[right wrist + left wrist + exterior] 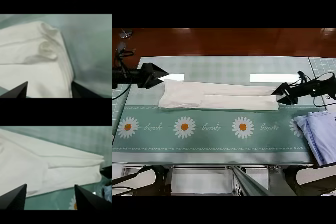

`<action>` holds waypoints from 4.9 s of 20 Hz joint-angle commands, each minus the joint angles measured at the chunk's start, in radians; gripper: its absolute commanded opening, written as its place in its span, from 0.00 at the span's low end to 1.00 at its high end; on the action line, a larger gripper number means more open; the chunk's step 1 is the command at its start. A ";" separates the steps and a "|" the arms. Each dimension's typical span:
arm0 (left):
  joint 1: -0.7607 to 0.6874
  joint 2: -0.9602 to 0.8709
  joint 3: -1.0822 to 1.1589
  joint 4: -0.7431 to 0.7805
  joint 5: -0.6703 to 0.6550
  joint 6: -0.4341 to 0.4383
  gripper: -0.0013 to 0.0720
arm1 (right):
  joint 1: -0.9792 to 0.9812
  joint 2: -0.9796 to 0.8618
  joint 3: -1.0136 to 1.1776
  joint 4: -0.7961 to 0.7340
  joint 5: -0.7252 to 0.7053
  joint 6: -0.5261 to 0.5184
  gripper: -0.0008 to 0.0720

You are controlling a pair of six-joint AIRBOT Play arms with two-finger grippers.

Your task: Fold the shirts.

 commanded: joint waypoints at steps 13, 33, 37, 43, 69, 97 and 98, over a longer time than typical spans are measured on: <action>-0.623 -0.077 0.048 0.335 0.307 -0.169 0.05 | 0.113 0.466 -0.073 -0.173 0.124 -0.063 0.04; -1.068 -0.524 0.478 0.139 0.354 -0.479 0.06 | 0.113 0.980 -0.198 -0.095 0.060 0.102 0.04; -0.816 -0.372 0.478 0.145 0.302 -0.477 0.06 | 0.150 0.978 -0.198 -0.067 0.039 0.102 0.04; -0.457 0.004 0.455 0.551 0.216 -0.558 0.06 | 0.452 0.791 -0.153 0.035 -0.159 0.111 0.04; 0.008 0.930 -0.686 0.240 0.311 -0.301 0.06 | 0.630 0.042 0.504 -0.255 0.107 0.304 0.85; 0.008 0.923 -0.726 0.235 0.237 -0.294 0.06 | 0.622 0.298 -0.484 0.500 -0.509 -0.092 0.06; 0.008 0.923 -0.726 0.235 0.238 -0.294 0.06 | 0.621 0.292 -0.446 0.499 -0.492 -0.113 0.04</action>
